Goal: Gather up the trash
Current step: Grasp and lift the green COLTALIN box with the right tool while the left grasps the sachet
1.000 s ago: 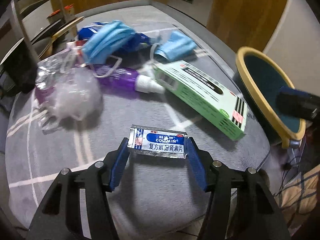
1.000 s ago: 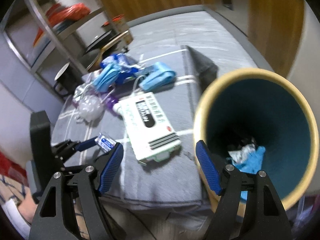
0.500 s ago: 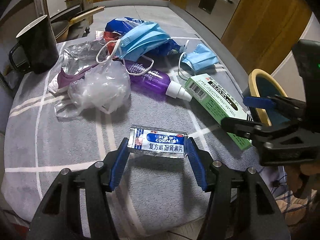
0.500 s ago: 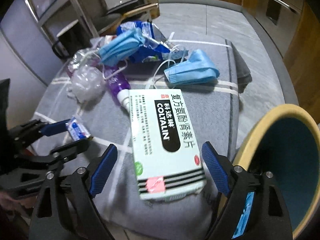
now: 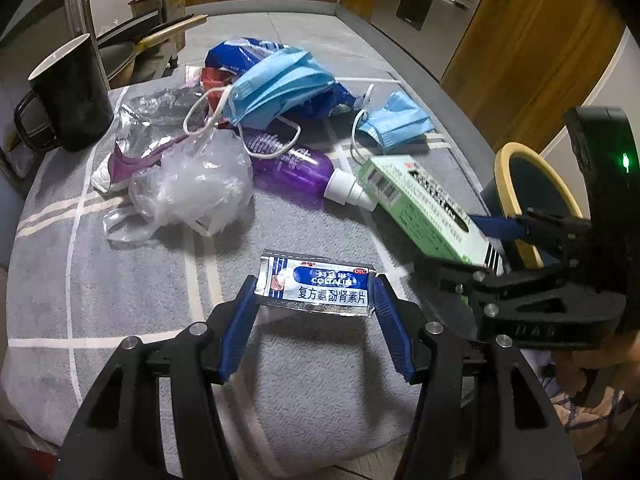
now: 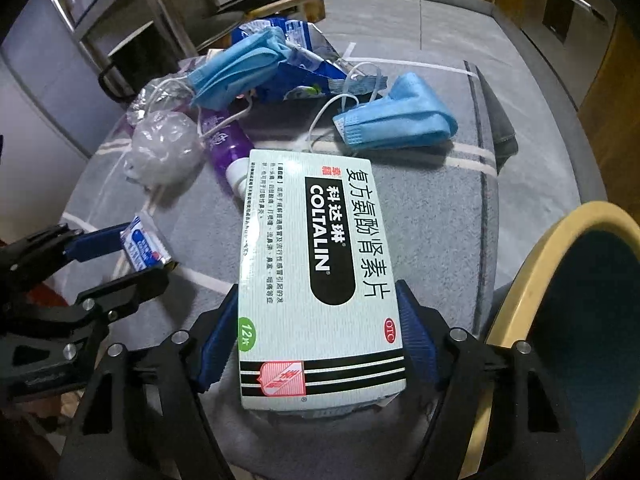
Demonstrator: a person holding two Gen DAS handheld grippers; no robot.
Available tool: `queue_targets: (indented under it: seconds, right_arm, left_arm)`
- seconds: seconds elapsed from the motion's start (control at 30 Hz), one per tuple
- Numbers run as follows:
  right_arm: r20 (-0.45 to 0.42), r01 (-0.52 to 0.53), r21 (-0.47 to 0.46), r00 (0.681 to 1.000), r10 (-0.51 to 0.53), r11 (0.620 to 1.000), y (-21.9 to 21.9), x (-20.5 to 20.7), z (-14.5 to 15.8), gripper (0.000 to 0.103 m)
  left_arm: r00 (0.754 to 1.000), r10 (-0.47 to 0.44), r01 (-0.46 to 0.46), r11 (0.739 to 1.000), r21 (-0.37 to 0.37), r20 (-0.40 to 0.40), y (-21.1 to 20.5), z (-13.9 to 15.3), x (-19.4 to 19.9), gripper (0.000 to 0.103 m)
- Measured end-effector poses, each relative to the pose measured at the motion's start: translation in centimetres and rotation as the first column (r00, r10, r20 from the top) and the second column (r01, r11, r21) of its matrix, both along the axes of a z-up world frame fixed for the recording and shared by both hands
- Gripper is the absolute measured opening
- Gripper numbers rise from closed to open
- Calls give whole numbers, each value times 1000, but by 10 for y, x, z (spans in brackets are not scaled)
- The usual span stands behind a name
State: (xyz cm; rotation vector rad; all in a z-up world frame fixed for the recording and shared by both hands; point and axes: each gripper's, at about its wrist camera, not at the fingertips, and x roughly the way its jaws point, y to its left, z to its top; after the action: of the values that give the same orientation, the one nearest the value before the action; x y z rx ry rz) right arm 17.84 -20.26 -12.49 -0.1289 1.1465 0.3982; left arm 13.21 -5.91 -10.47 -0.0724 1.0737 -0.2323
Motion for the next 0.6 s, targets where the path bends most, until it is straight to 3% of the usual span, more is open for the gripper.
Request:
queue_targets:
  seconds: [0.6]
  right_arm:
    - [76,39,84,996,-46,996,-7,-40,46,74]
  left_arm:
    - [997,18,-15,999,-42,69,1,29,-6,57]
